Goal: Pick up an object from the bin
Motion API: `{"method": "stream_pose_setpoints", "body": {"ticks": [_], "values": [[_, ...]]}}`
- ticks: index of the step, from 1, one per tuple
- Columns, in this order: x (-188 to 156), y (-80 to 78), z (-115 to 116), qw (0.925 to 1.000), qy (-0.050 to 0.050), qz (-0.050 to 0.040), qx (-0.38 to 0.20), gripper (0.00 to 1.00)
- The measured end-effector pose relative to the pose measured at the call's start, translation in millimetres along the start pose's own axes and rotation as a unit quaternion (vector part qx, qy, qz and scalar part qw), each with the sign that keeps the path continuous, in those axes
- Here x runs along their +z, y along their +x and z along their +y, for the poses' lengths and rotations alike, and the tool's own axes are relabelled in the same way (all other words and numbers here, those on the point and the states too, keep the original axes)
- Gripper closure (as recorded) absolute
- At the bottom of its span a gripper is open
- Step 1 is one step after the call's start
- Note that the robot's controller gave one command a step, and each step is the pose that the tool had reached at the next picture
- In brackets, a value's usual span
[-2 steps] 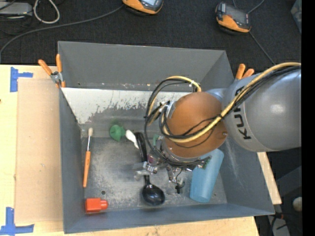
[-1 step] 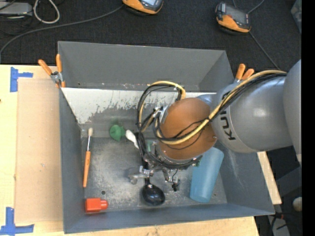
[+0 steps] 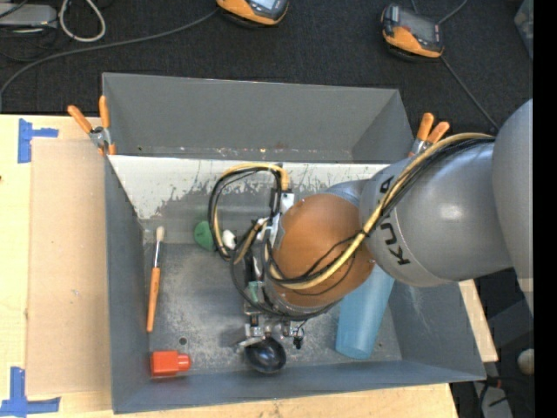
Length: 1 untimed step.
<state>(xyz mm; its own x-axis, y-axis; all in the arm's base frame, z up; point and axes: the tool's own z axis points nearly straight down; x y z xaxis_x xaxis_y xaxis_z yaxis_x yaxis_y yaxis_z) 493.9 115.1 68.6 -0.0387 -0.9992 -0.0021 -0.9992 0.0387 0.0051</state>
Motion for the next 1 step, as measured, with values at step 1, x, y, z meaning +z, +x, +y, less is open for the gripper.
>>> {"method": "stream_pose_setpoints", "body": {"ticks": [1], "values": [[-0.1, 0.1, 0.0, 1.0, 0.0, 0.0, 0.0, 1.0]]}}
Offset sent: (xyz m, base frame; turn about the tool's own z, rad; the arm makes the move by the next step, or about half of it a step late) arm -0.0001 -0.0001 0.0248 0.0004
